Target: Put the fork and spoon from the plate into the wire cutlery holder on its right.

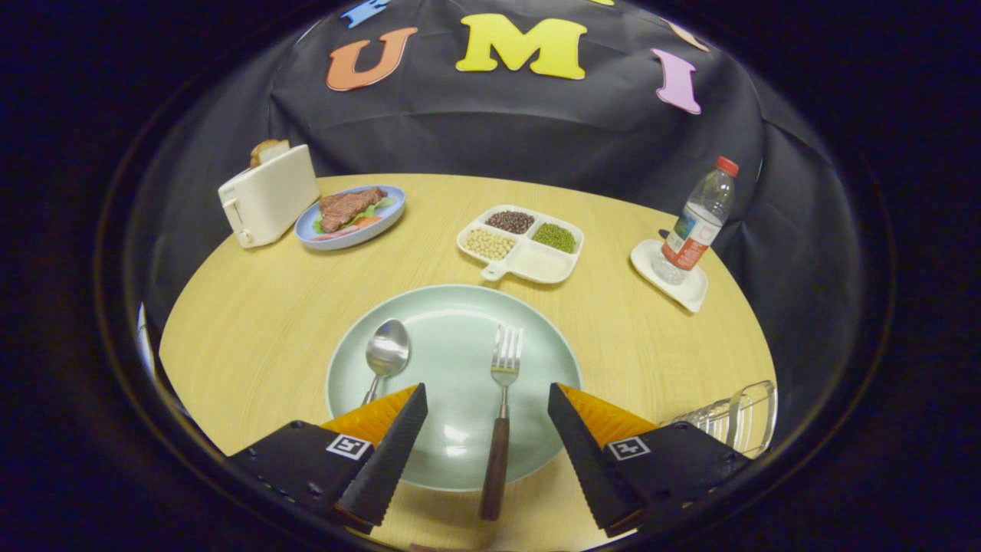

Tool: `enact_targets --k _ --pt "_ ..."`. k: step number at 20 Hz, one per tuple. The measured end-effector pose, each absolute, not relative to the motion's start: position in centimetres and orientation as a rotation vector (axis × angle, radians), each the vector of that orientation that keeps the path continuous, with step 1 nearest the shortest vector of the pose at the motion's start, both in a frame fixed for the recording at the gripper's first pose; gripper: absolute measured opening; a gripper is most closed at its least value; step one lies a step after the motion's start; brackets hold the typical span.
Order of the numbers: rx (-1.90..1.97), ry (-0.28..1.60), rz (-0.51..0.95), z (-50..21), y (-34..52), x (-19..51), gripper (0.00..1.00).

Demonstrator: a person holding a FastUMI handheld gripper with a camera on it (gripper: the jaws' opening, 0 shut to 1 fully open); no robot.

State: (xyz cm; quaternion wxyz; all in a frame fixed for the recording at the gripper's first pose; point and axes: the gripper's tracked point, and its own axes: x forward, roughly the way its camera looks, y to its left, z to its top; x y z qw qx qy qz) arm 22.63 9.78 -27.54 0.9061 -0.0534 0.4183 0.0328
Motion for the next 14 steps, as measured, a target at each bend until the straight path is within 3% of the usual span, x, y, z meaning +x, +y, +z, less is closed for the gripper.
enact_targets --k 3,8,10,11,13,14 --pt "-0.089 0.913 0.022 -28.8 9.0 23.1 0.86" --pt "0.022 1.007 0.005 -30.6 9.0 22.9 0.45" --pt "0.052 1.027 -0.006 -30.7 8.8 22.7 0.34" --pt "0.065 1.029 -0.008 -30.5 8.8 22.9 0.34" --pt "0.116 1.04 -0.016 -30.9 9.0 23.1 0.1" --pt "0.138 1.049 -0.027 -30.8 9.0 23.1 0.07"
